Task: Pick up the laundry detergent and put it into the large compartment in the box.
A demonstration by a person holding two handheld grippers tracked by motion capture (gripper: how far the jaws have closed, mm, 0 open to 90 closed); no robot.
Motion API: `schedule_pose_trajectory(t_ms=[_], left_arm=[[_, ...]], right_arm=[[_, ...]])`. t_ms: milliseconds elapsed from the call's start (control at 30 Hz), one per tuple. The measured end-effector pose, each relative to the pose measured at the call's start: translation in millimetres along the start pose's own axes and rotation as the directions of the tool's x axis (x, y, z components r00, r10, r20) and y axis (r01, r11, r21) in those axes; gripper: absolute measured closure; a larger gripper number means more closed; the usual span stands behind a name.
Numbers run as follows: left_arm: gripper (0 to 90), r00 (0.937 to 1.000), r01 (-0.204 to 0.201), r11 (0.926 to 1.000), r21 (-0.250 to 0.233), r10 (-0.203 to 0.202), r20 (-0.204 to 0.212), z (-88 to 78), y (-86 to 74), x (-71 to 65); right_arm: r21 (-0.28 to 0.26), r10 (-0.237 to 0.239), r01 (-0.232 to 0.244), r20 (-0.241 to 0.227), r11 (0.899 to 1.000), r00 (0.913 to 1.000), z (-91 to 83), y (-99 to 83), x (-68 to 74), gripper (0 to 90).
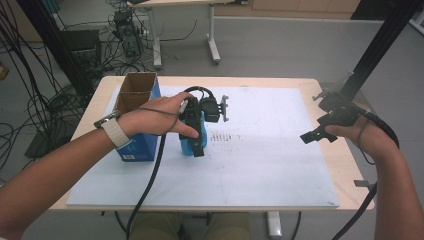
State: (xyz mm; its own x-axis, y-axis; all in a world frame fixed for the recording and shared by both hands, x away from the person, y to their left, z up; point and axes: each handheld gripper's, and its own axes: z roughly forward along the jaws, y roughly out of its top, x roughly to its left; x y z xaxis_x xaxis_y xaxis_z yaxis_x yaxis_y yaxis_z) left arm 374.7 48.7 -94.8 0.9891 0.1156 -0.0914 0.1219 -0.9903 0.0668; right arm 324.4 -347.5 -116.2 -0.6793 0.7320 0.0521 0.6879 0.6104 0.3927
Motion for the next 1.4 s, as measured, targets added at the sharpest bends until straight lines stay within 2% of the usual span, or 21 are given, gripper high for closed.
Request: schedule_pose_trajectory(t_ms=[567, 1133, 1400], left_arm=[[11.3, 1.0000, 0.005, 1.0000, 0.000, -0.005, -0.004, -3.2, -0.5, -0.2], [11.3, 0.9999, 0.007, 0.9999, -0.011, -0.007, -0.007, -9.0, -2.3, 0.4], [11.3, 1.0000, 0.007, 1.0000, -0.007, -0.007, -0.007, -10.2, -0.9, -0.2]], right_arm=[[0.006, -0.003, 0.003, -0.005, 1.000, 1.0000, 4.3, 2.8, -1.6, 7.2], [0.000, 0.020, -0.020, -0.021, 1.000, 0.9996, 8.3, -3.5, -5.4, 8.5], [-0.002, 0.015, -0.015, -0.017, 1.000, 0.9997, 7.9, -4.0, -4.9, 8.5]])
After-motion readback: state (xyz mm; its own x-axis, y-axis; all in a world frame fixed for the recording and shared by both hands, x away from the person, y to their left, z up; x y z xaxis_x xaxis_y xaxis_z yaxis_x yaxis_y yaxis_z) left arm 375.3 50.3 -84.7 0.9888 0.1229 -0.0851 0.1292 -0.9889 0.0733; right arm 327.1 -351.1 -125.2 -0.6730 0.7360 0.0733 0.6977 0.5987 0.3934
